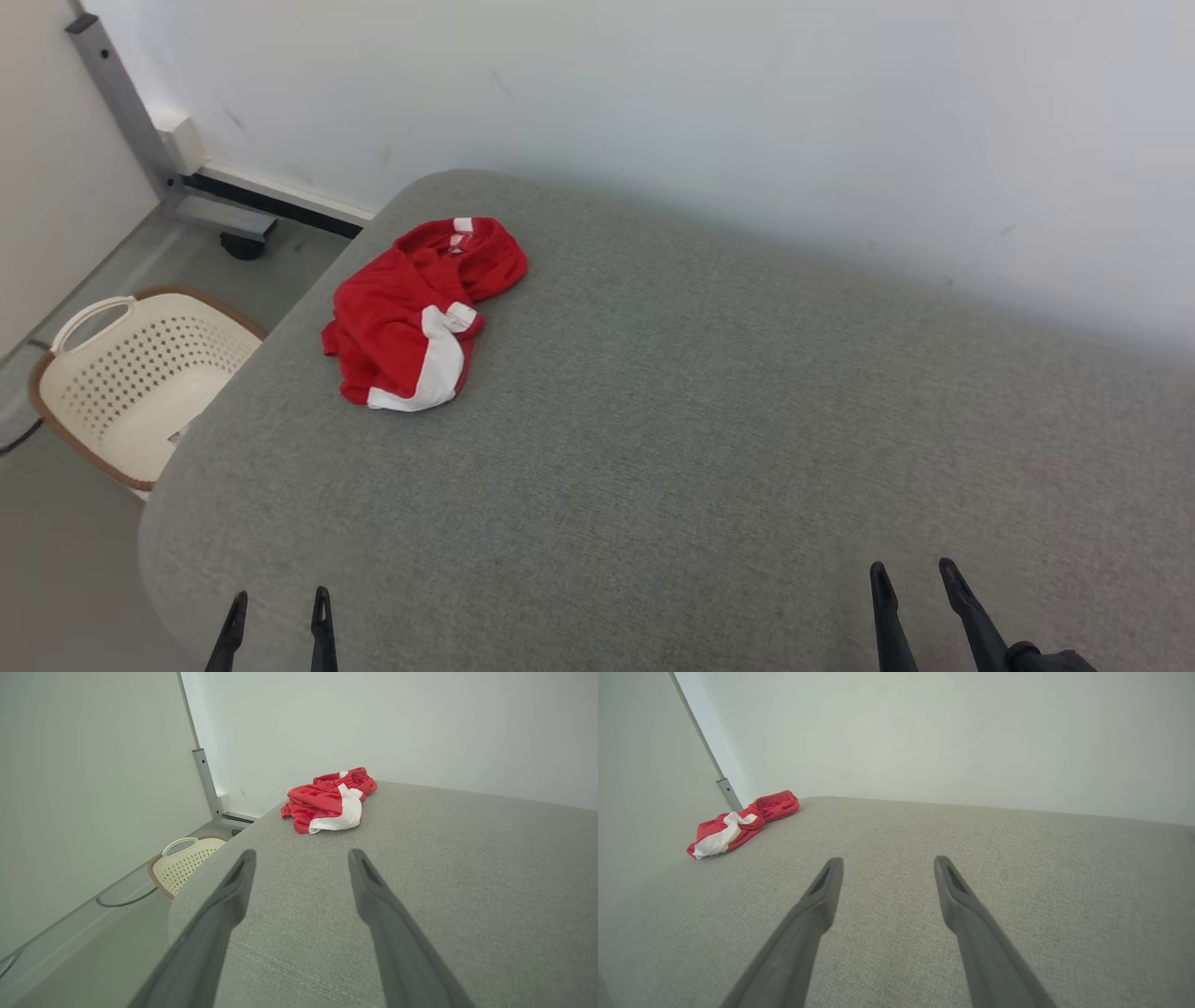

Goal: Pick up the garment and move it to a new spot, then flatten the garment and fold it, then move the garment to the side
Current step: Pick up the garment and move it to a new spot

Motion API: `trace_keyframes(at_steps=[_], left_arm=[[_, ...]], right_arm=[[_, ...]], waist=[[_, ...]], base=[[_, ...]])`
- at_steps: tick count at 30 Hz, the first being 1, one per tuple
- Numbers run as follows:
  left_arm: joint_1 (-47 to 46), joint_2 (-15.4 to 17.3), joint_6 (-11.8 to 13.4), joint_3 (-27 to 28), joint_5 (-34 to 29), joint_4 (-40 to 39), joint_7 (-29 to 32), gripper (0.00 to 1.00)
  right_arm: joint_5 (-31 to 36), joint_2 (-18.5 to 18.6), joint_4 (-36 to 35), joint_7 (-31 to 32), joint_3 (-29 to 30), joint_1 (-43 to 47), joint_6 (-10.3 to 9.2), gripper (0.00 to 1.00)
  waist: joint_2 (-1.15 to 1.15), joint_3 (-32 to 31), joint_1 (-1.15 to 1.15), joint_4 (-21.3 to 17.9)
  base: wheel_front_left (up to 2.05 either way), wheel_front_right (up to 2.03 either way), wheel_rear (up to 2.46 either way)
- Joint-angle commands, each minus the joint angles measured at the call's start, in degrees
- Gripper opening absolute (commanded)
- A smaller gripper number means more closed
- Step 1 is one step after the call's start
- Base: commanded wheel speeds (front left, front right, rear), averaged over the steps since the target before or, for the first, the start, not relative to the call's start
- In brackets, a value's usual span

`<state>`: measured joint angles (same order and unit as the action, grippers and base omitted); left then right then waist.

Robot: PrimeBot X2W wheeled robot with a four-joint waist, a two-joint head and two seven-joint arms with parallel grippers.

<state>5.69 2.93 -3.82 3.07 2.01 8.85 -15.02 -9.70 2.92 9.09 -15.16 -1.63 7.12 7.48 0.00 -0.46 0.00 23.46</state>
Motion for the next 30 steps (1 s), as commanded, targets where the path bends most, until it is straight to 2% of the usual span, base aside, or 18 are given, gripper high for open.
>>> trace_keyframes(at_steps=[1, 8, 16, 24, 30], left_arm=[[0.3, 0.1, 0.0, 0.3, -0.4, 0.0, -0.1, 1.0], [1.2, 0.2, -0.2, 1.1, -0.5, 0.0, -0.1, 1.0], [0.7, 0.2, -0.6, 2.3, -0.2, 0.7, -0.1, 1.0], [-4.8, 1.3, -1.1, 2.6, -0.3, 1.2, -0.1, 1.0], [-13.2, 3.6, -2.1, 5.5, 2.8, 4.0, -0.1, 1.0]], right_arm=[[-0.2, 0.0, 0.2, -0.1, -0.1, -0.1, 0.04, 1.0], [-0.4, 0.0, 0.3, -0.1, -0.4, 0.5, 0.04, 1.0], [-0.4, 0.0, 0.6, -0.1, -0.9, 0.3, 0.04, 1.0], [0.3, -0.1, 0.1, -0.1, -1.5, -1.6, 0.04, 1.0], [1.5, 0.0, -0.3, -0.1, -2.7, -4.1, 0.04, 1.0]], waist=[[0.0, -0.1, 0.0, 2.5], [0.0, -0.6, 0.0, 4.3], [0.0, -0.9, 0.0, 3.6], [0.0, 0.4, 0.0, 0.6], [0.0, 3.3, 0.0, -4.5]], base=[[0.0, 0.0, 0.0], [0.0, 0.0, 0.0], [0.0, 0.0, 0.0], [0.0, 0.0, 0.0], [0.0, 0.0, 0.0]])
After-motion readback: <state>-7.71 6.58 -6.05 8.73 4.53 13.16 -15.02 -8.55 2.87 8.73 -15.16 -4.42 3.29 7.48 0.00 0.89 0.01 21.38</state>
